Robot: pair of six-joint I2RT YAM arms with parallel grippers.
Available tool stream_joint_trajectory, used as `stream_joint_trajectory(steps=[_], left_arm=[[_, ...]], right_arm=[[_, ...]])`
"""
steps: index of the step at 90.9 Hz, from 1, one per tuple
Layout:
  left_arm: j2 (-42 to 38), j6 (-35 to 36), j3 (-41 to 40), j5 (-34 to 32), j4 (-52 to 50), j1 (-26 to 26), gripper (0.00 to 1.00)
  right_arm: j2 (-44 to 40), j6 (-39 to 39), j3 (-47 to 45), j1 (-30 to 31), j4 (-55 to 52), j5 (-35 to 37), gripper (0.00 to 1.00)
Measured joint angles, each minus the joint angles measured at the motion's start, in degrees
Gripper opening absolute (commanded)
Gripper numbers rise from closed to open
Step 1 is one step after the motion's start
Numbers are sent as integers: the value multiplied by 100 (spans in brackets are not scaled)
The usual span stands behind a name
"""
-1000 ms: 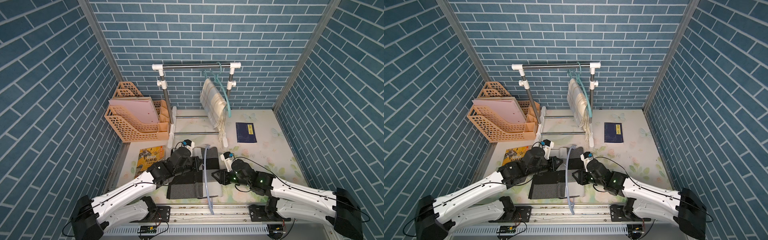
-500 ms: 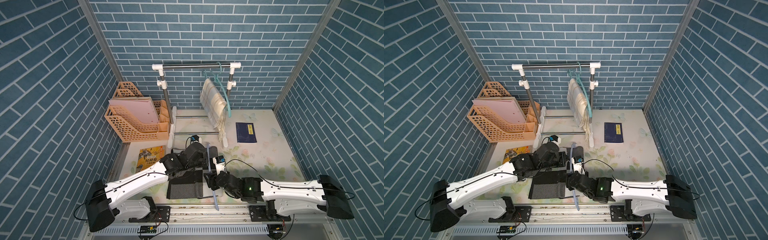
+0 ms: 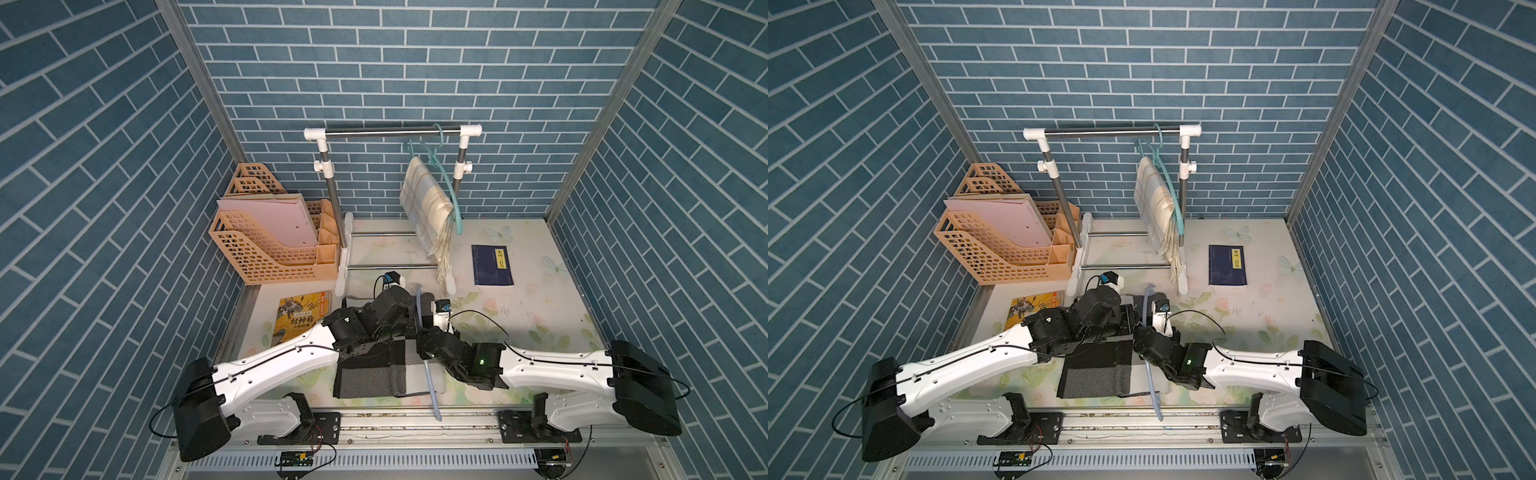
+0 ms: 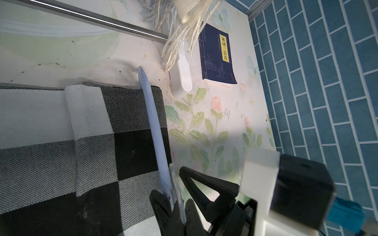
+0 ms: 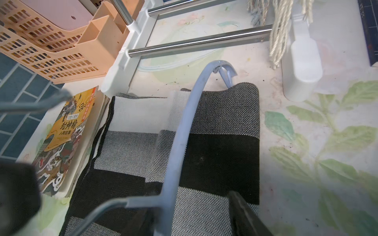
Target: Hang the scarf on the hanger
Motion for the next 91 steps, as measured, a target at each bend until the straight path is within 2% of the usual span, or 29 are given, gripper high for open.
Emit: stream_joint_trajectory(steps=[12, 21, 27, 40, 56, 74, 91], left_arm=[[2, 87, 2, 133, 166, -9, 63], [0, 144, 2, 212, 238, -13, 75], [0, 168, 4, 249, 284, -15, 79], [0, 273, 81, 284, 262, -15, 85], [-225, 365, 61, 140, 216, -17, 86], [-1180, 284, -1016, 15, 437, 214, 85], [-1314, 179, -2020, 85, 612, 608, 85]], right_arm=[[-52, -7, -39, -197, 0, -87, 53], [-188, -7, -173, -323, 7, -186, 52], [-267, -7, -245, -396, 0, -238, 52], [-520, -4, -398, -492, -17, -345, 52], [-1014, 11, -782, -737, 33, -699, 50], [-1259, 42, -1233, -1163, 142, -1246, 46], [-1285, 37, -1252, -1314, 407, -1519, 45]])
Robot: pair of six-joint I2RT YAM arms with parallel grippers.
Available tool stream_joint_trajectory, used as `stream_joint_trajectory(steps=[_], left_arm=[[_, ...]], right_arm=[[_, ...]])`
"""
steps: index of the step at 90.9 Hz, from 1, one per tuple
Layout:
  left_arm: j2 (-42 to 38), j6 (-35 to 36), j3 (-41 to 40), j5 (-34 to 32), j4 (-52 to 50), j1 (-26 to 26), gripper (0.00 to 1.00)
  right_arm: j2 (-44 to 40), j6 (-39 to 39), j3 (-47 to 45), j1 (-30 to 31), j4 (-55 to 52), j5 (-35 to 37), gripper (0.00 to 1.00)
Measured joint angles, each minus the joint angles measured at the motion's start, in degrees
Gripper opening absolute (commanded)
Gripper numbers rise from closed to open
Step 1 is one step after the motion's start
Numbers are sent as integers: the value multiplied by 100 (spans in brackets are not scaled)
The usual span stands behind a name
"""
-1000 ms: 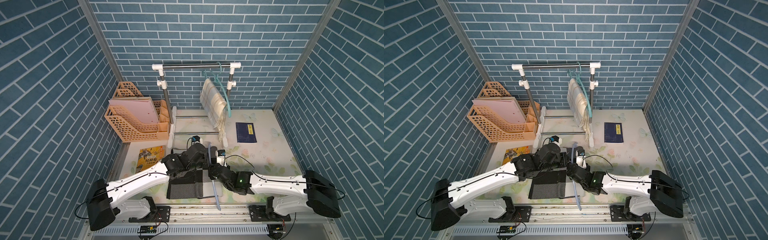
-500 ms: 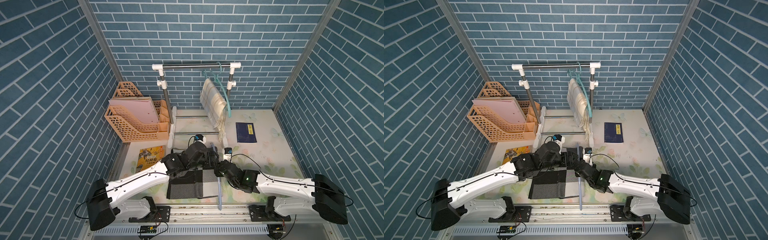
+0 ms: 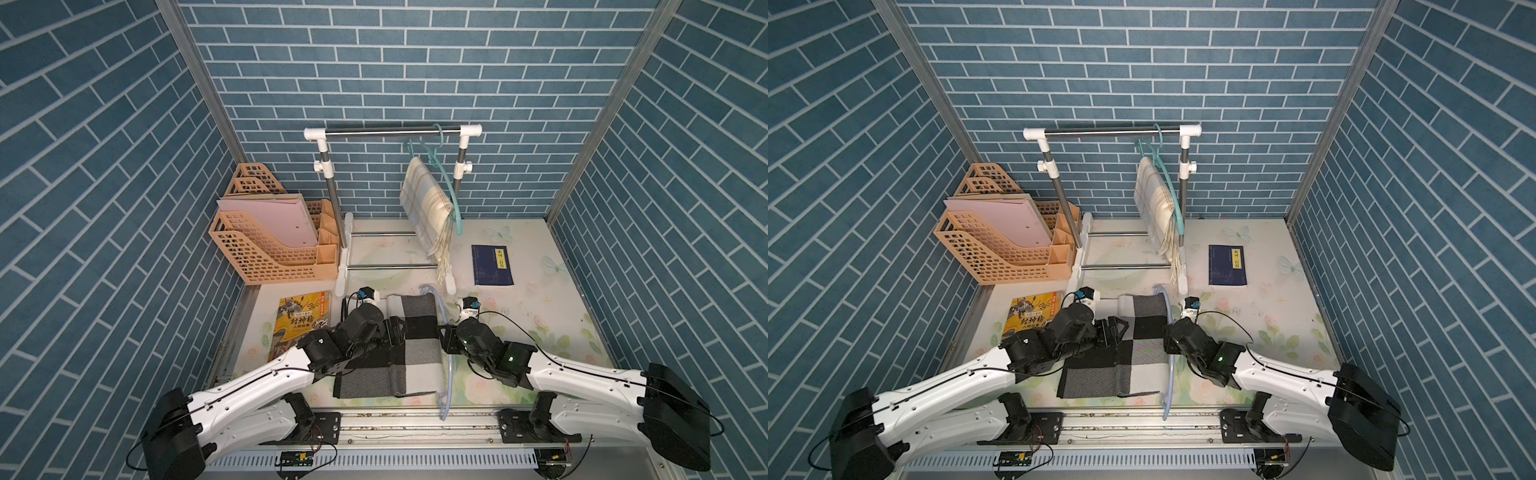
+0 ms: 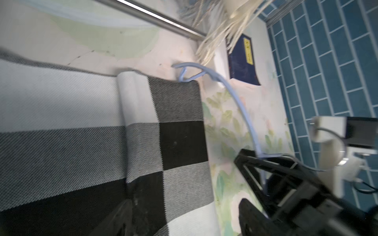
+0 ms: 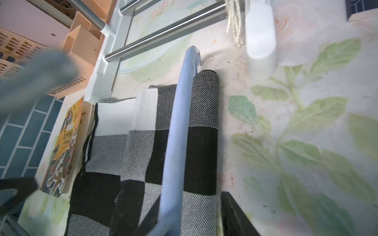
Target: Hang the scarf on the hanger
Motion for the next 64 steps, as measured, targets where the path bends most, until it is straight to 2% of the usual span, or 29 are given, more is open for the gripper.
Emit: stream_joint_trajectory(steps=[14, 36, 49, 64], left_arm=[[85, 11, -157, 22, 225, 109, 85], [483, 13, -717, 136, 817, 461, 83], [920, 11, -905, 345, 1047, 551, 80], [1425, 26, -905, 595, 1467, 555, 75]], right_arm=[[-44, -81, 4, -63, 181, -63, 40], [76, -195, 155, -168, 306, -138, 8], [96, -223, 177, -175, 310, -175, 1], [94, -216, 175, -175, 341, -203, 0]])
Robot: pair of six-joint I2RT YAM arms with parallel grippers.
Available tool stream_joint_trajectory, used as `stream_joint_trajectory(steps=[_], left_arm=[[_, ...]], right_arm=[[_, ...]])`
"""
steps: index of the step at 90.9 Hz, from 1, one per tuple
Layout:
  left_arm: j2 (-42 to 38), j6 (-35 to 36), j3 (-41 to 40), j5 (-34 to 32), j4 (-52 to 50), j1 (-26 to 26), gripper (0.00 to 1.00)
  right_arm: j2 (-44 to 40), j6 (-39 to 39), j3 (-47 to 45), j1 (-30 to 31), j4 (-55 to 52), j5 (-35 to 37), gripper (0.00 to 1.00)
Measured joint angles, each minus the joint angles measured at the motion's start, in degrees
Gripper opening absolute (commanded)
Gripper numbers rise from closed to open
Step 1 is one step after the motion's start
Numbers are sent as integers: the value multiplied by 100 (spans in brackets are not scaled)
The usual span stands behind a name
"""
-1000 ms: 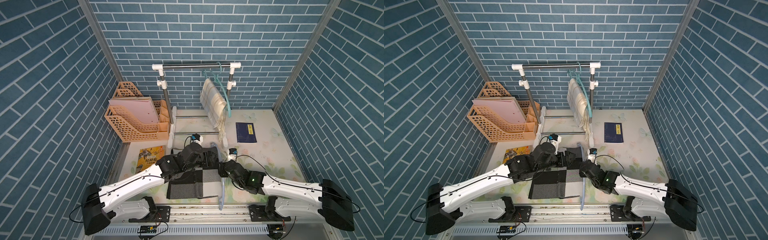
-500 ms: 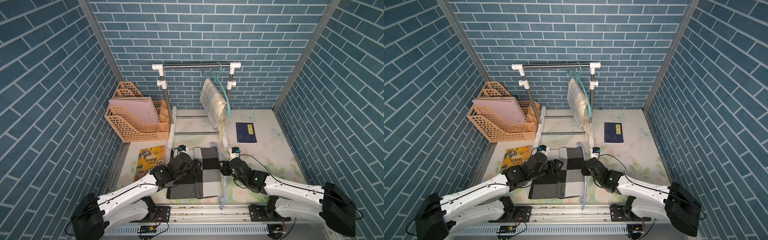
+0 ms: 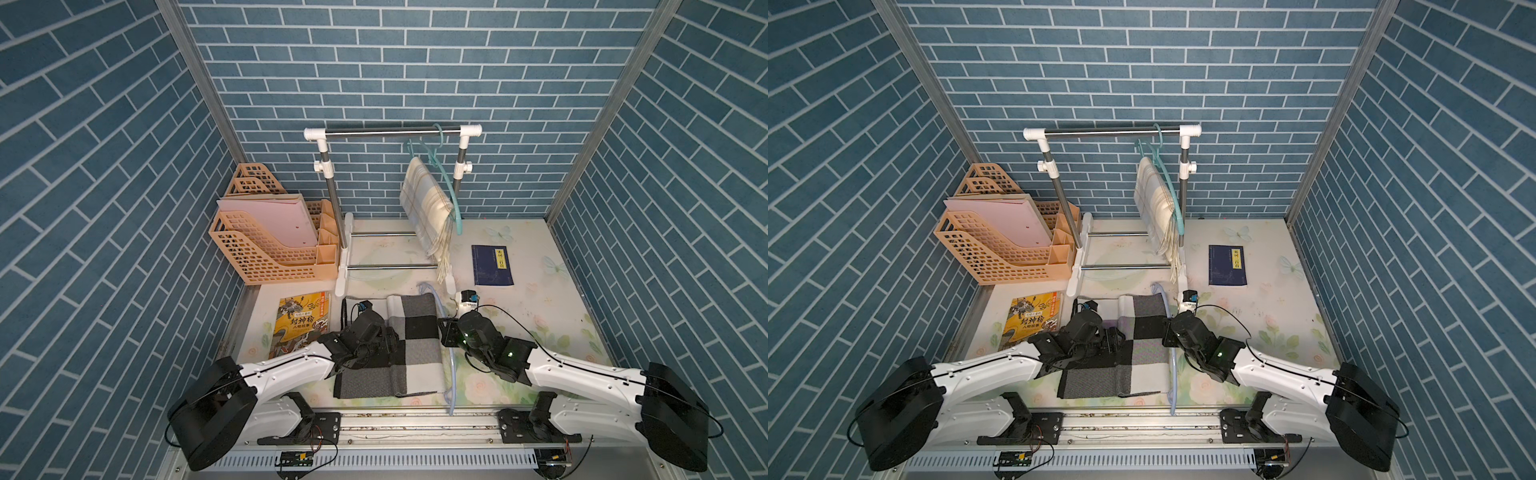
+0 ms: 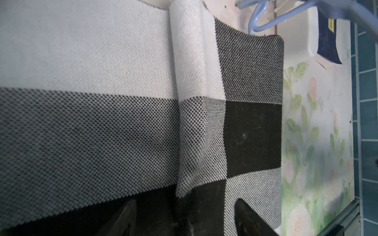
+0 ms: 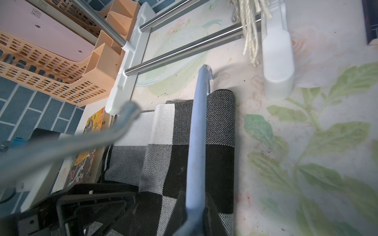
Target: Hang the scarf on the hanger
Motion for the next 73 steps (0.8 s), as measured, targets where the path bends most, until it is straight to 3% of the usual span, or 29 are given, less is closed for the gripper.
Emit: stream_joint_trajectory(steps=[11, 19, 30, 38, 56, 73], left_arm=[[345, 42, 4, 125, 260, 0, 68], [503, 61, 81, 155, 365, 4, 57], [688, 111, 116, 188, 444, 4, 28], [743, 190, 122, 199, 444, 13, 0], [581, 262, 273, 70, 107, 13, 0], [-411, 398, 391, -203, -514, 192, 0]], right_arm=[[-17, 0, 0, -4, 2, -20, 0], [-42, 0, 0, -4, 2, -26, 0], [-74, 0, -7, -7, 2, -28, 0], [-125, 2, -46, -7, 13, -28, 0], [-317, 50, -98, -11, -17, 2, 0], [-603, 212, -98, -11, -173, 103, 0]])
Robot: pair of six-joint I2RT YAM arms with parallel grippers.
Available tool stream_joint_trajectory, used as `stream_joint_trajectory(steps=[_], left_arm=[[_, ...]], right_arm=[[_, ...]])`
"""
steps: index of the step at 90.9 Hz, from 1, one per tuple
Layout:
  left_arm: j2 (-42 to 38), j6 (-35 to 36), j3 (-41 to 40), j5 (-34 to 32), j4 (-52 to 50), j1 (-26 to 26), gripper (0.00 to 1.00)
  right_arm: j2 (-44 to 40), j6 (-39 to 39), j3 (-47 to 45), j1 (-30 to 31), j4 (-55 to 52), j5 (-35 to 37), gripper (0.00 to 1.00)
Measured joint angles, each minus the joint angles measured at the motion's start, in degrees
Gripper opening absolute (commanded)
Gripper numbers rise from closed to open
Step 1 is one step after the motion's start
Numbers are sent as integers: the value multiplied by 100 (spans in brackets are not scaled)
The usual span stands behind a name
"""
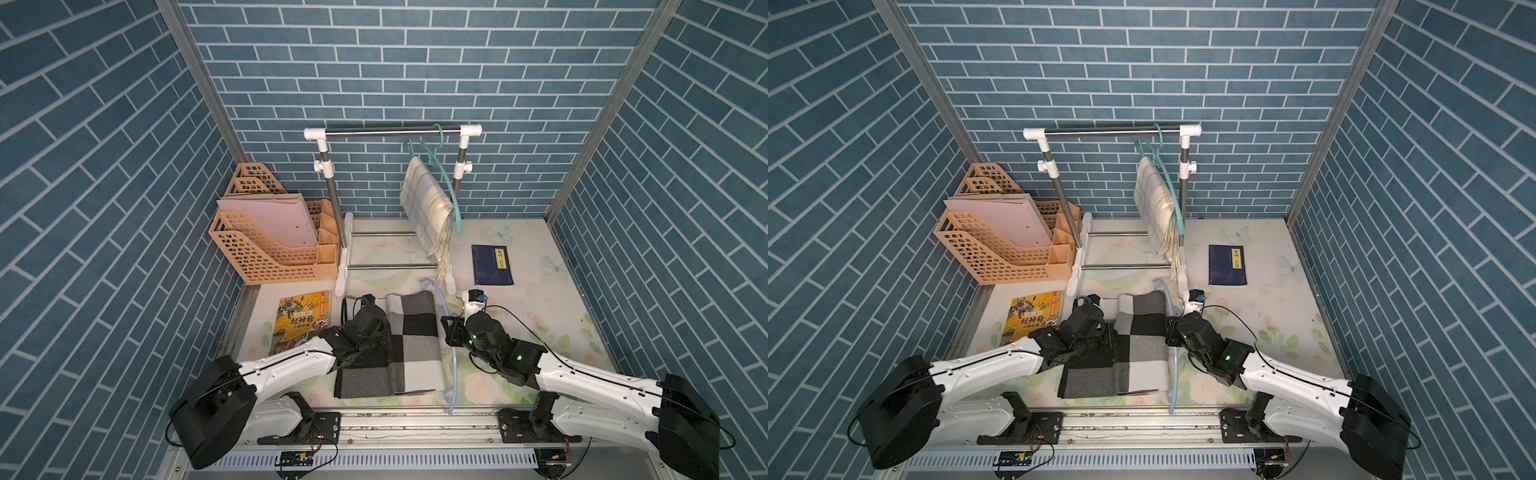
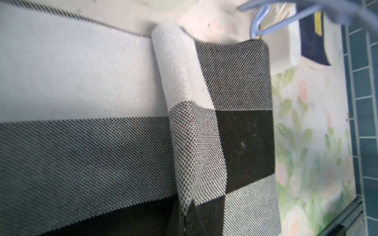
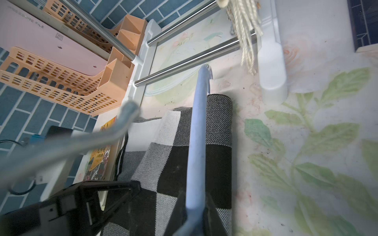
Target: Hang the scarf on the hanger
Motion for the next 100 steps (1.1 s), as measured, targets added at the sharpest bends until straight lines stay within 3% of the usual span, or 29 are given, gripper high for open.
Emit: stream_joint_trajectory(steps=[19, 78, 81, 86, 90, 95, 100], left_arm=[[-415, 243, 70, -122, -560, 527, 0], [-354, 238, 398, -492, -1663, 1056, 0], [-249, 243, 398, -455, -1652, 1058, 9], [-109, 282, 393, -404, -1635, 1060, 40], [-68, 284, 391, -435, -1657, 1073, 59], [-105, 282, 387, -463, -1685, 1110, 73], [-236, 262, 369, -466, -1733, 1104, 81]], right_arm=[[-24, 212, 0, -26, -74, 46, 0], [221, 435, -17, -240, 96, -326, 0], [249, 435, -20, -245, 111, -339, 0], [313, 433, -20, -251, 131, -372, 0], [350, 411, -20, -258, 133, -385, 0], [391, 326, -20, -269, 109, -385, 0], [415, 229, -20, -286, 129, -387, 0]])
